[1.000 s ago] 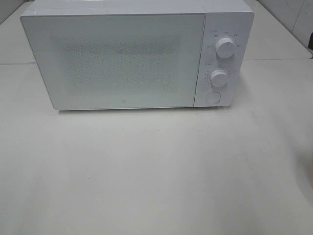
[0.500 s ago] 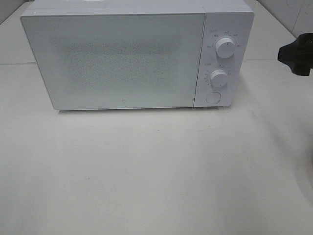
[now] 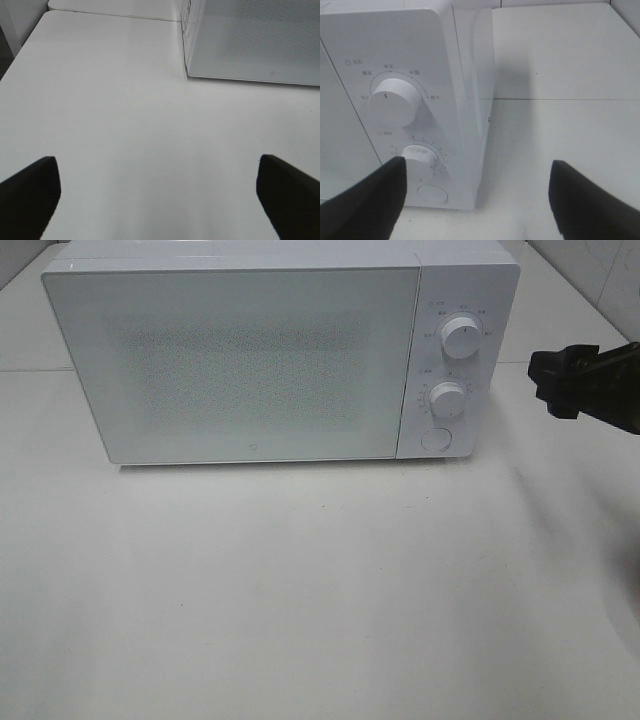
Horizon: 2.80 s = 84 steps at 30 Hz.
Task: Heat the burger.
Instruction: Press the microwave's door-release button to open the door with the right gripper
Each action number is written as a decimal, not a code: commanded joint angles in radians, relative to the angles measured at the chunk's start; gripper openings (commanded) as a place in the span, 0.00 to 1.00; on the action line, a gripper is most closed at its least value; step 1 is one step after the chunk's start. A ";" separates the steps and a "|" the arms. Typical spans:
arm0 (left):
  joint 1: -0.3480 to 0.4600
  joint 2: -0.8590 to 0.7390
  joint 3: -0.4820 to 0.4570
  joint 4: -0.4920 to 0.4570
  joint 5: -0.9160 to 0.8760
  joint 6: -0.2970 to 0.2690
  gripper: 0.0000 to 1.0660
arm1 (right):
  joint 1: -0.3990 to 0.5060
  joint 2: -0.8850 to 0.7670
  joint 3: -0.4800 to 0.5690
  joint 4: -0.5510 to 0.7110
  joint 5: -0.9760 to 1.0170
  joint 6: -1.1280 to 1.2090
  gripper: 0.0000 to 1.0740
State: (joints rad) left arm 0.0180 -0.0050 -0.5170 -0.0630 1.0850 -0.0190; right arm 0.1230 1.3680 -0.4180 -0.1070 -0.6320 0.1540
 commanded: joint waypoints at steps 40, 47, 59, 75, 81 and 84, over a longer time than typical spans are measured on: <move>0.002 -0.017 0.000 -0.002 -0.016 -0.002 0.94 | 0.393 0.431 0.060 0.552 -0.696 -0.259 0.70; 0.002 -0.017 0.000 -0.002 -0.016 -0.002 0.94 | 0.393 0.440 0.060 0.524 -0.692 0.030 0.59; 0.002 -0.017 0.000 -0.002 -0.016 -0.002 0.94 | 0.393 0.440 0.061 0.493 -0.693 0.971 0.17; 0.002 -0.017 0.000 -0.002 -0.016 -0.002 0.94 | 0.392 0.440 0.061 0.486 -0.520 1.399 0.00; 0.002 -0.017 0.000 -0.002 -0.016 -0.002 0.94 | 0.390 0.440 0.060 0.488 -0.441 1.394 0.00; 0.002 -0.017 0.000 -0.002 -0.016 -0.002 0.94 | 0.390 0.440 0.060 0.504 -0.406 1.378 0.00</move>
State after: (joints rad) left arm 0.0180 -0.0050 -0.5170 -0.0630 1.0850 -0.0190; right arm 0.5160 1.8100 -0.3550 0.3960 -1.0510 1.5440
